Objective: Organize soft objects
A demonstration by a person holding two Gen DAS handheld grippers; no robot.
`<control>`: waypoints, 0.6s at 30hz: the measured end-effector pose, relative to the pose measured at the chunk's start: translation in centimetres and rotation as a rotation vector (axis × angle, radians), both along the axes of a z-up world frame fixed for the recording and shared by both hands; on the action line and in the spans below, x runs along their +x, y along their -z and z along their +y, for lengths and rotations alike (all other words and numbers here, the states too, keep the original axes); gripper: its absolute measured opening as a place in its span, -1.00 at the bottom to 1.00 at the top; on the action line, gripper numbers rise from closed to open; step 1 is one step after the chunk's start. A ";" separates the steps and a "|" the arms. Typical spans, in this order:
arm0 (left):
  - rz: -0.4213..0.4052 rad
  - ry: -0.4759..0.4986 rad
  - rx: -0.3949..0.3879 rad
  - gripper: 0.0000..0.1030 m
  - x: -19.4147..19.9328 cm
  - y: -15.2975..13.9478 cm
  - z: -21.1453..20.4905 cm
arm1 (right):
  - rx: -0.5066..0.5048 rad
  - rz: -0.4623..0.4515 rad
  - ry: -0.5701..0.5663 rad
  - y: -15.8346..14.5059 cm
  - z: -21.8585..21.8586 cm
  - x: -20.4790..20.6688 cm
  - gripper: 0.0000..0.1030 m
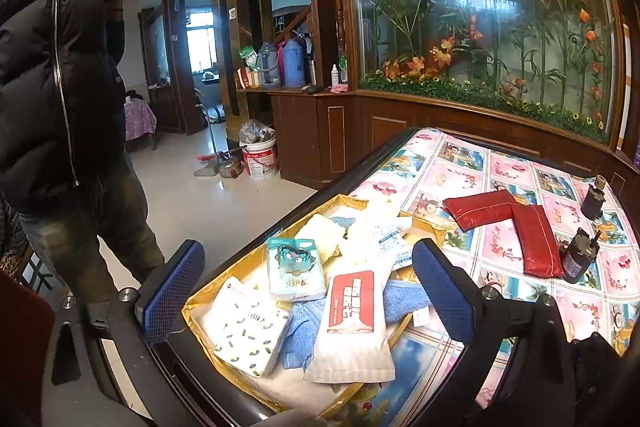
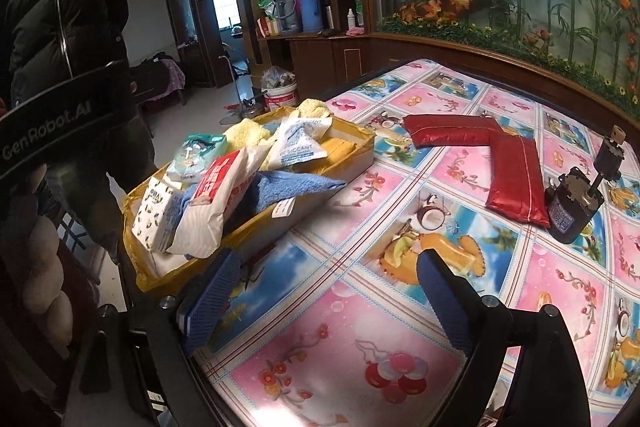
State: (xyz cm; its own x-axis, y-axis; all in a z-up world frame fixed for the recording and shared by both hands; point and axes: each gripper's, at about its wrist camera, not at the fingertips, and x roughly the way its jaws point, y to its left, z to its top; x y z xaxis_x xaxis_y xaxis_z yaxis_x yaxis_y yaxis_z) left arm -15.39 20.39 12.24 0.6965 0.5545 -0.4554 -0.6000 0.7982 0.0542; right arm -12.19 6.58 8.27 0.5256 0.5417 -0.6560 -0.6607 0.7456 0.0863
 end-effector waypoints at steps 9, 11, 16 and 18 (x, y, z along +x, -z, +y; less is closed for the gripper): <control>0.008 0.006 -0.031 1.00 -0.5 0.5 0.8 | -0.030 0.005 -0.035 0.8 1.4 -1.6 0.79; 0.013 0.015 -0.039 1.00 -0.6 0.7 1.0 | -0.037 0.004 -0.037 0.8 1.6 -1.8 0.79; 0.020 0.014 -0.051 1.00 -0.9 1.1 1.5 | -0.048 -0.002 -0.040 0.9 2.0 -2.2 0.79; 0.023 0.005 -0.062 1.00 -0.9 1.4 1.9 | -0.057 -0.005 -0.043 0.9 2.3 -2.3 0.79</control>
State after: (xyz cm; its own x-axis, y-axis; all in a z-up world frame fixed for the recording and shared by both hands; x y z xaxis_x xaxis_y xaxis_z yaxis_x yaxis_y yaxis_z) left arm -16.29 22.26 10.86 0.6880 0.5215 -0.5047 -0.5953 0.8033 0.0186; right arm -14.51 8.85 7.33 0.5062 0.5255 -0.6839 -0.6926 0.7201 0.0407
